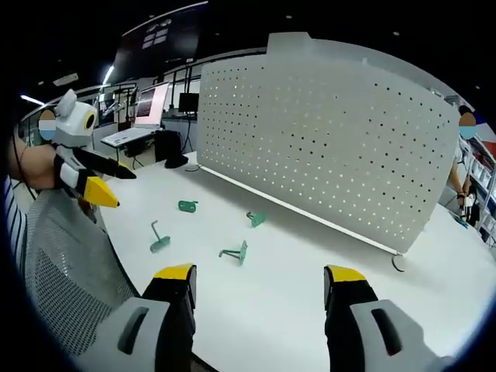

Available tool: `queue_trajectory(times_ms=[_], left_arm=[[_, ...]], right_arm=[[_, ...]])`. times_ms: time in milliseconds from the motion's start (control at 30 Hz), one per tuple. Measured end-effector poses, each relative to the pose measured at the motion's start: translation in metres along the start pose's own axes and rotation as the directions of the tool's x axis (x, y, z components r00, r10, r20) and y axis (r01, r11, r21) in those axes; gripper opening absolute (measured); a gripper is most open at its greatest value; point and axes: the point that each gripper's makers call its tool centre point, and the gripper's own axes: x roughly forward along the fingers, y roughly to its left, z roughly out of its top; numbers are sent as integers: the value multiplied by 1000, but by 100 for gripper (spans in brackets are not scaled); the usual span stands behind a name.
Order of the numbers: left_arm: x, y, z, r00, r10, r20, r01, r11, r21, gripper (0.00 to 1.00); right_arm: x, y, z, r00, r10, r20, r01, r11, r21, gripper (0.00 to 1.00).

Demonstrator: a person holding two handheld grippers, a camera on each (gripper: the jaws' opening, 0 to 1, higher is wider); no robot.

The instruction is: Insert the hook assembly into the mounting plate slot until the hook locks in place.

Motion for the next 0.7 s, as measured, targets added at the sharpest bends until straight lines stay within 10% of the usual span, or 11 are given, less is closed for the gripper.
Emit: queue_trajectory(times_ms=[700], left_arm=[[0,0,0,1000,-4,2,4,1000,-1,95]], right_arm=[[-1,1,-1,1000,-1,-2,1,1000,-1,63]])
